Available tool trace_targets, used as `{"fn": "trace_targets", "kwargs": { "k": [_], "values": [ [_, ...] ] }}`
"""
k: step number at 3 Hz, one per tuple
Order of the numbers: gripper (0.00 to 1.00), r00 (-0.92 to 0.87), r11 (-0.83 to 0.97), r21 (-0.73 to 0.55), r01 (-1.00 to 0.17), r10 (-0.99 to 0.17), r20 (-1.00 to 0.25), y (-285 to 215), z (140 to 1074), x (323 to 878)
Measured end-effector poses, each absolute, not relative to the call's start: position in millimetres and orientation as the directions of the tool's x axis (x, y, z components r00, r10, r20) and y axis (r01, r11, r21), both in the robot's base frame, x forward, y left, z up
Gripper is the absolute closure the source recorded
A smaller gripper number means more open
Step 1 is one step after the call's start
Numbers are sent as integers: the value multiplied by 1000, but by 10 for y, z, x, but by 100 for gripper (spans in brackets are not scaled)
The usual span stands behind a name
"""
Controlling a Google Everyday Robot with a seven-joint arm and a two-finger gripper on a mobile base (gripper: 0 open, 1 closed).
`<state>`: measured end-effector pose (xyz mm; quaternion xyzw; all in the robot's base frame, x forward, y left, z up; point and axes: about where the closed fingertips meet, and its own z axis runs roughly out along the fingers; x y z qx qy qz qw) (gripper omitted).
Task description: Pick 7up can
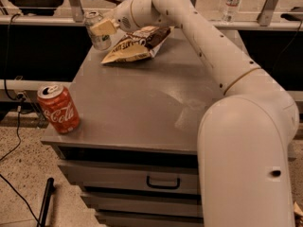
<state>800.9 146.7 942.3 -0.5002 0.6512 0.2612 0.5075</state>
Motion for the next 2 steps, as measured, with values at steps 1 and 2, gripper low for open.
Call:
{"fn": "trace_targets", "kwargs": {
  "k": [1, 2],
  "values": [
    [100, 9, 385, -165, -908, -377, -926, 1146, 9610, 7915],
    [100, 10, 409, -160, -899, -345, -939, 753, 9837, 7817]
  ]
}}
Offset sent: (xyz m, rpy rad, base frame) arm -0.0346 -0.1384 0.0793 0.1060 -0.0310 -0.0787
